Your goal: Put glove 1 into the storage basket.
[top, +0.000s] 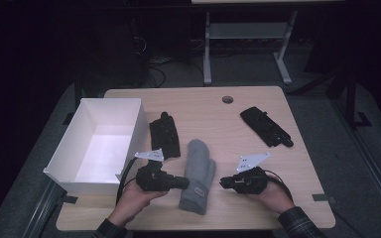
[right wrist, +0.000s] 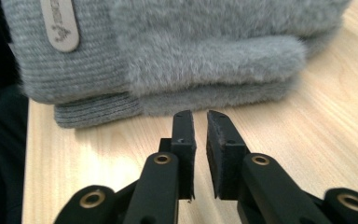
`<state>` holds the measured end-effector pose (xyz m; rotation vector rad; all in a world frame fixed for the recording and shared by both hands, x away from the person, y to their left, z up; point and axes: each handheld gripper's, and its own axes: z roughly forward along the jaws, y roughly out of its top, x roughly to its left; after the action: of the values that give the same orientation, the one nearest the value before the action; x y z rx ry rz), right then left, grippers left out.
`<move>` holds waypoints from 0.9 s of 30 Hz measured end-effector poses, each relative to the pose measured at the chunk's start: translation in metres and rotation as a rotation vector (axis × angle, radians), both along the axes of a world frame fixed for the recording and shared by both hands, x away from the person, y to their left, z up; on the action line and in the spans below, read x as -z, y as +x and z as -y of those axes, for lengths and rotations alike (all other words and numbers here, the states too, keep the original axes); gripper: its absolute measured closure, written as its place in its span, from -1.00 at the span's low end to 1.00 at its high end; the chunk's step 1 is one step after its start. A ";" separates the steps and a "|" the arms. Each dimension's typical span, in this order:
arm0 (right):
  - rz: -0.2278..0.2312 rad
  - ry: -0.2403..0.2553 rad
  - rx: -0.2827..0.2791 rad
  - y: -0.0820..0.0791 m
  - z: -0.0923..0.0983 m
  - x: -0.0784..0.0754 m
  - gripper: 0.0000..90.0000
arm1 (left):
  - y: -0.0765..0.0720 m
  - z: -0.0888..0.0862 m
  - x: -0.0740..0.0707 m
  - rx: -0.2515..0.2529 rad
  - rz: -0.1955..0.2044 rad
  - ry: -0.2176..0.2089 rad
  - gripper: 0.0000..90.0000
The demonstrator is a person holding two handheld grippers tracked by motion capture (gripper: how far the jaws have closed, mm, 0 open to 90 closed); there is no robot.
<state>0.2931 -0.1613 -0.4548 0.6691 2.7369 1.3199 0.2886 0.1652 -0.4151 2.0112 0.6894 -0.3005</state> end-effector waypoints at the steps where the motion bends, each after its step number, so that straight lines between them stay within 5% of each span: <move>1: 0.005 -0.011 -0.008 0.000 -0.003 0.002 0.76 | -0.001 -0.001 -0.002 -0.028 0.032 0.027 0.65; 3: 0.005 -0.017 -0.008 -0.001 -0.004 0.002 0.73 | -0.001 0.000 -0.002 -0.051 0.040 0.042 0.51; 7: 0.000 -0.034 -0.009 -0.002 -0.010 0.005 0.51 | 0.000 0.003 -0.003 -0.096 0.058 0.097 -0.19; 11: 0.012 -0.042 0.008 -0.002 -0.011 0.006 0.34 | 0.005 0.006 -0.007 -0.149 0.095 0.119 -0.43; 15: 0.027 -0.050 0.036 -0.002 -0.010 0.007 0.21 | 0.018 0.013 -0.011 -0.165 0.108 0.130 -0.56; 21: 0.034 -0.064 0.045 -0.002 -0.011 0.009 0.16 | 0.038 0.025 0.001 -0.177 0.090 0.165 -0.60; 27: 0.039 -0.078 0.068 0.000 -0.009 0.010 0.04 | 0.047 0.034 -0.008 -0.200 0.132 0.175 -0.70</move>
<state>0.2929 -0.1528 -0.4653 0.7158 2.6938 1.1926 0.3359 0.1308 -0.4072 2.0843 0.8488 0.0110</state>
